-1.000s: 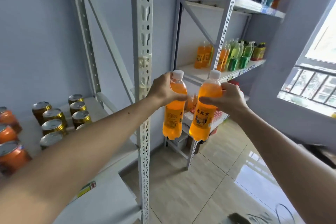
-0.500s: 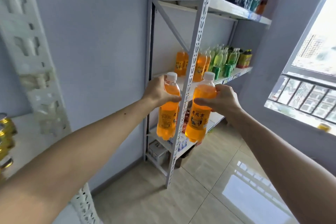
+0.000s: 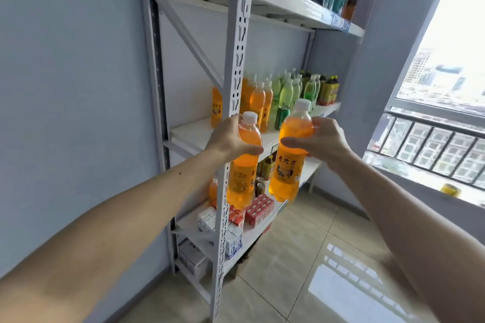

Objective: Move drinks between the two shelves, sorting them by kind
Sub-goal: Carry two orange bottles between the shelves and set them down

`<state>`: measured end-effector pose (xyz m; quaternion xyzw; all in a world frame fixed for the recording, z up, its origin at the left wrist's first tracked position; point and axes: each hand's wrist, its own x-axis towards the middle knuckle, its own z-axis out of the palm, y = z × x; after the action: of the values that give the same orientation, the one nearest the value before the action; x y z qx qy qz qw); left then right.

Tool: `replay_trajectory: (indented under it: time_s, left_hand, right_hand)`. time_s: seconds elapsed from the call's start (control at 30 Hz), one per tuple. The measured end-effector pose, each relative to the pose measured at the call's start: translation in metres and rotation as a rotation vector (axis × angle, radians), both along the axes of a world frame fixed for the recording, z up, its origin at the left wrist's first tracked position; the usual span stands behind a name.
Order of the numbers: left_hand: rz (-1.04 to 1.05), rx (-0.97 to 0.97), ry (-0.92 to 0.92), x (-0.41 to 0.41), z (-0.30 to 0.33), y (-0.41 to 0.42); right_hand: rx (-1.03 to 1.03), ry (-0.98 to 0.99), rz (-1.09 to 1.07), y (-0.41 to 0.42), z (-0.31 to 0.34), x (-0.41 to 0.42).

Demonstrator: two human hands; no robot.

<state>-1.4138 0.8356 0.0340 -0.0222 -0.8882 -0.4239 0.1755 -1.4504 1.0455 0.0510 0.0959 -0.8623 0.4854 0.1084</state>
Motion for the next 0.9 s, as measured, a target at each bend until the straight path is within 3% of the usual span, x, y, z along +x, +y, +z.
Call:
replay_trajectory:
  time_s: [0.23, 0.5, 0.9]
  left_hand:
    - [-0.048, 0.047, -0.008, -0.123, 0.003, 0.023]
    - [0.047, 0.044, 0.009, -0.236, 0.0, 0.043]
    - [0.586, -0.014, 0.02, -0.323, 0.005, 0.026]
  right_hand:
    - [-0.046, 0.047, -0.023, 0.02, 0.023, -0.114]
    - [-0.015, 0.075, 0.025, 0.031, 0.033, -0.243]
    - [0.093, 0.063, 0.387, -0.002, 0.039, -0.389]
